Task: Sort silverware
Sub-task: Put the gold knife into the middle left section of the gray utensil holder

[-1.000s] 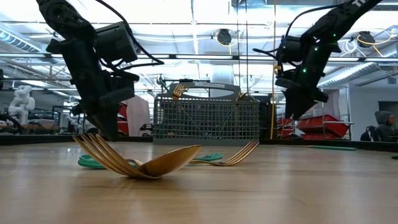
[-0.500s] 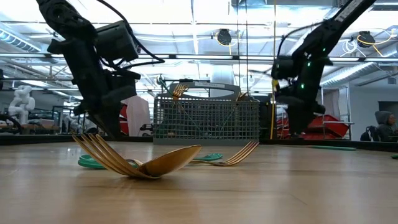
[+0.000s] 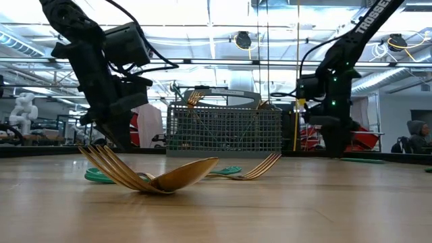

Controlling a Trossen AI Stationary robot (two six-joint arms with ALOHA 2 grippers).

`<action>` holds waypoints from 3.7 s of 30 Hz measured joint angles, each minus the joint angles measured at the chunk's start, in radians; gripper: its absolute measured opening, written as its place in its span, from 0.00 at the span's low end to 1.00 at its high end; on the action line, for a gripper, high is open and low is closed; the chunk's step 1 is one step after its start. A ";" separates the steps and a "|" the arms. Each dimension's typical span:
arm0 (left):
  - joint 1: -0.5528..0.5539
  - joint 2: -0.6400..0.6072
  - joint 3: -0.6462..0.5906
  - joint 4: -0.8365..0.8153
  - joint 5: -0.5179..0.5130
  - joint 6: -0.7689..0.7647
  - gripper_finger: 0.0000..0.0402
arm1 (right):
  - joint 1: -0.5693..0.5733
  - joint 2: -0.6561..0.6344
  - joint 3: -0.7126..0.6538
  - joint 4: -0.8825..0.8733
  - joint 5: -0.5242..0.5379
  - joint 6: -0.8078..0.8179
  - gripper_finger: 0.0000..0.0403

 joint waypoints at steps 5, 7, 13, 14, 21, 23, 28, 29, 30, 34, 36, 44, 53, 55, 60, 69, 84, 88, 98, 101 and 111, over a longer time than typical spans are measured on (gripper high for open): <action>0.000 0.000 0.000 0.000 0.000 0.000 0.02 | -0.017 0.000 0.000 -0.087 0.003 -0.015 0.59; 0.000 0.000 0.000 0.000 0.000 0.000 0.02 | -0.018 0.000 0.000 -0.094 0.003 -0.024 0.58; 0.000 0.000 0.000 0.000 -0.004 0.001 0.02 | -0.017 0.000 0.068 -0.195 -0.005 -0.004 0.58; 0.000 0.000 0.000 -0.001 -0.005 0.001 0.02 | -0.017 0.000 0.086 -0.230 -0.005 -0.001 0.58; 0.000 0.000 0.000 -0.001 -0.007 0.001 0.02 | -0.022 -0.032 0.120 -0.279 0.005 0.130 0.57; 0.000 0.000 0.000 -0.001 -0.008 0.002 0.02 | -0.028 -0.033 0.106 -0.248 0.007 0.181 0.57; 0.000 0.000 0.000 -0.002 -0.008 0.009 0.02 | -0.062 -0.033 0.040 -0.188 0.007 0.317 0.57; 0.000 0.000 0.000 -0.001 -0.008 0.009 0.02 | -0.070 -0.034 0.025 -0.187 0.005 0.330 0.57; 0.000 0.000 0.000 -0.002 -0.008 0.009 0.02 | -0.076 -0.034 0.008 -0.184 -0.002 0.336 0.57; 0.000 0.000 0.000 -0.002 -0.011 0.011 0.02 | -0.083 -0.034 -0.043 -0.121 -0.059 0.366 0.57; 0.000 0.000 0.000 -0.002 -0.026 0.011 0.02 | -0.083 -0.033 -0.070 -0.092 -0.054 0.414 0.54; 0.001 0.000 0.000 0.000 -0.061 0.011 0.02 | -0.096 -0.021 -0.123 -0.056 -0.019 0.443 0.17; 0.001 0.000 0.000 -0.001 -0.061 0.008 0.02 | -0.092 -0.038 -0.121 -0.069 -0.033 0.394 0.01; 0.001 0.000 0.000 0.000 -0.061 0.008 0.02 | -0.091 -0.070 -0.125 -0.079 -0.039 0.403 0.00; 0.001 0.000 0.000 -0.001 -0.061 0.008 0.02 | -0.091 -0.158 -0.135 -0.140 -0.051 0.435 0.00; 0.000 0.000 0.000 0.000 -0.061 0.005 0.02 | -0.061 -0.349 -0.129 -0.106 -0.053 0.478 0.00; 0.000 0.000 0.000 0.000 -0.061 0.000 0.02 | 0.121 -0.618 -0.127 0.610 0.043 0.564 0.00; 0.000 0.000 0.000 0.000 -0.060 -0.001 0.02 | 0.184 -0.568 -0.125 0.877 0.059 0.498 0.00; 0.000 0.000 0.000 0.000 -0.066 0.000 0.02 | 0.281 -0.266 0.009 1.129 0.049 0.332 0.00; 0.000 0.000 0.000 0.000 -0.076 0.001 0.02 | 0.305 -0.159 0.107 1.131 0.019 0.275 0.00; 0.000 0.000 0.000 0.000 -0.095 0.003 0.02 | 0.350 0.123 0.336 1.142 -0.002 0.121 0.00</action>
